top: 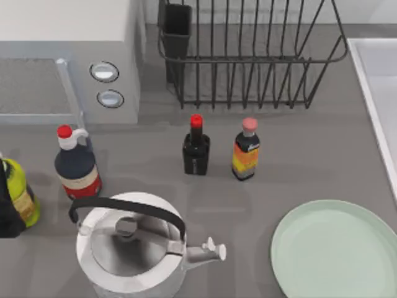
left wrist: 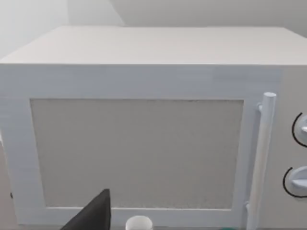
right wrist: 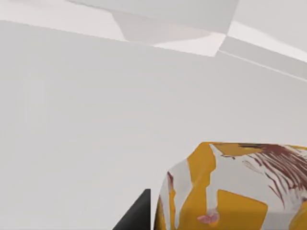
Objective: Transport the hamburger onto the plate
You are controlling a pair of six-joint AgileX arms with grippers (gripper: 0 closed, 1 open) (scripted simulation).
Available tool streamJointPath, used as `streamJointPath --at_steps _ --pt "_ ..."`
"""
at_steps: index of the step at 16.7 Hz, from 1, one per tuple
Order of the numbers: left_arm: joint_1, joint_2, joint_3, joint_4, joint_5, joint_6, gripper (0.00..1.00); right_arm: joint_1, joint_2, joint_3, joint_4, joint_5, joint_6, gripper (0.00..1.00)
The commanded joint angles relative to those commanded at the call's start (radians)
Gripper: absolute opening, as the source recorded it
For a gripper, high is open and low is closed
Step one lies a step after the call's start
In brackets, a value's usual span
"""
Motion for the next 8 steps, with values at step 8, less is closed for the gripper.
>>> streamJointPath --at_steps 8 --pt "0.0 0.0 0.0 0.0 0.0 0.0 1.0 -1.296 0.067 0.021 -0.011 -0.061 0.908 0.0"
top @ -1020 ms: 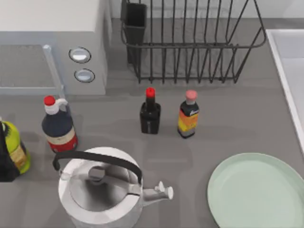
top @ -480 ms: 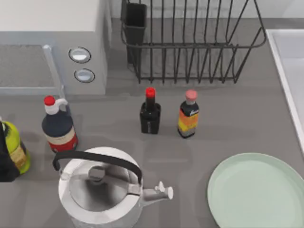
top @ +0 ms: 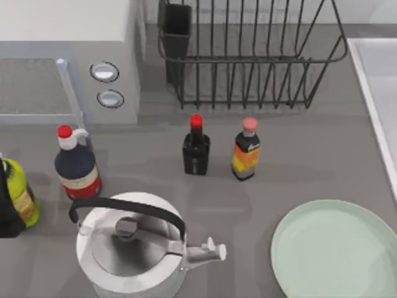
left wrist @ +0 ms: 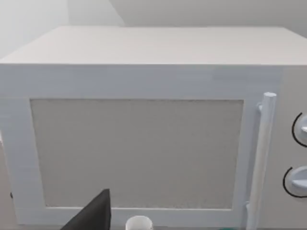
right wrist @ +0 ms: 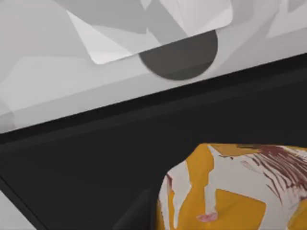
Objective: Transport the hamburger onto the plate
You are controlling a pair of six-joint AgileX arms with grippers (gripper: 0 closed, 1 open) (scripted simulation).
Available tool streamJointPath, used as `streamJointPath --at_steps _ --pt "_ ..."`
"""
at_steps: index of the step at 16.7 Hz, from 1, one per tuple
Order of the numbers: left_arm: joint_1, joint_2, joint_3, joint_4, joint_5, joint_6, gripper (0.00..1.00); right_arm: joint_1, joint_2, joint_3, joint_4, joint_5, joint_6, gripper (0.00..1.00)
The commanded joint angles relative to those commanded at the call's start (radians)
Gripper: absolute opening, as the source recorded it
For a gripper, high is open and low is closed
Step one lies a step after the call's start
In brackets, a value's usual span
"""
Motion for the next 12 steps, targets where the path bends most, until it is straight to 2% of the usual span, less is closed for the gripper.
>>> streamJointPath --at_steps 2,6,12 --pt "0.0 0.0 0.0 0.0 0.0 0.0 1.0 -0.254 0.02 -0.01 -0.02 -0.015 0.217 0.0" --pt "0.0 0.0 0.0 0.0 0.0 0.0 1.0 -0.676 0.05 -0.043 -0.073 -0.033 0.622 0.0" --pt "0.0 0.0 0.0 0.0 0.0 0.0 1.0 -1.161 0.061 -0.077 -0.147 -0.018 1.099 0.0"
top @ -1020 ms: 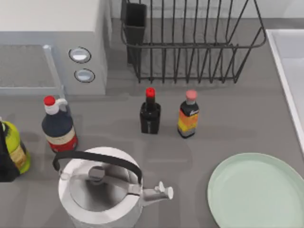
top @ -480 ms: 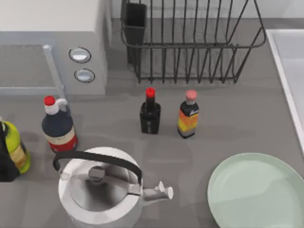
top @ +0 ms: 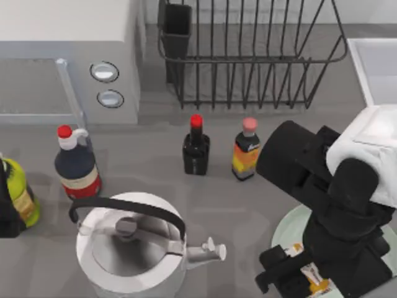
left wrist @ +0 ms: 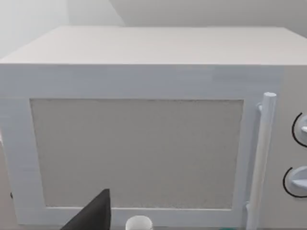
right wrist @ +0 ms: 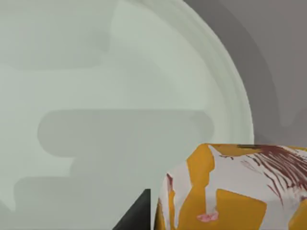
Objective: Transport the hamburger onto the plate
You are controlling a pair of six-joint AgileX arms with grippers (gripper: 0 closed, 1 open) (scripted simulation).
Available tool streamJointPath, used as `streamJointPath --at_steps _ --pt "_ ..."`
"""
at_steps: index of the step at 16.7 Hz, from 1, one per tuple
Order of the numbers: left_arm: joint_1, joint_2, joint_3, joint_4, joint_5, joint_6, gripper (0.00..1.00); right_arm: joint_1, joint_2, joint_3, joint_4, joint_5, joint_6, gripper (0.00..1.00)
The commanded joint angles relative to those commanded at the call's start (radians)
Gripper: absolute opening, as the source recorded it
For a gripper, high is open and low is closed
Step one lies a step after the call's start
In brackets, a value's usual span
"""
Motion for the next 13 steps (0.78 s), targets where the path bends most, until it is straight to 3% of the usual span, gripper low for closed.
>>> streamJointPath --at_steps 5,13 --pt "0.0 0.0 0.0 0.0 0.0 0.0 1.0 -0.23 -0.006 0.0 -0.026 0.034 0.217 0.0" --pt "0.0 0.0 0.0 0.0 0.0 0.0 1.0 -0.249 -0.004 -0.002 -0.024 0.039 0.238 0.0"
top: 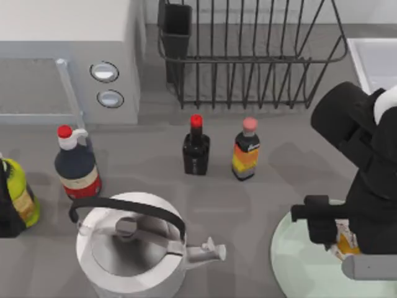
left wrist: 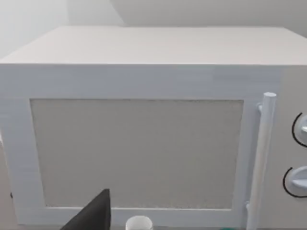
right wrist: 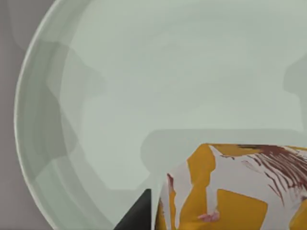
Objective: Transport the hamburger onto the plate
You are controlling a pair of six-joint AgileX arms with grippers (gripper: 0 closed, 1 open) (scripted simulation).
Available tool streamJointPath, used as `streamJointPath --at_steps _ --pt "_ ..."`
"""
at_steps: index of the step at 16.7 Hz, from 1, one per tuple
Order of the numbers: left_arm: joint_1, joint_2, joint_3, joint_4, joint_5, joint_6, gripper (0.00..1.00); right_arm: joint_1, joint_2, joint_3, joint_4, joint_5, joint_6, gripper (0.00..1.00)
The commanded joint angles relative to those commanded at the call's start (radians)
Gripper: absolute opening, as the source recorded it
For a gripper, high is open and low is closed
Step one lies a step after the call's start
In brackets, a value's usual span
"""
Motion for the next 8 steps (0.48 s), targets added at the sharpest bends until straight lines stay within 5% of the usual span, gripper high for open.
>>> streamJointPath --at_steps 8 --pt "0.0 0.0 0.0 0.0 0.0 0.0 1.0 -0.006 0.063 -0.121 0.185 0.0 -0.004 0.0"
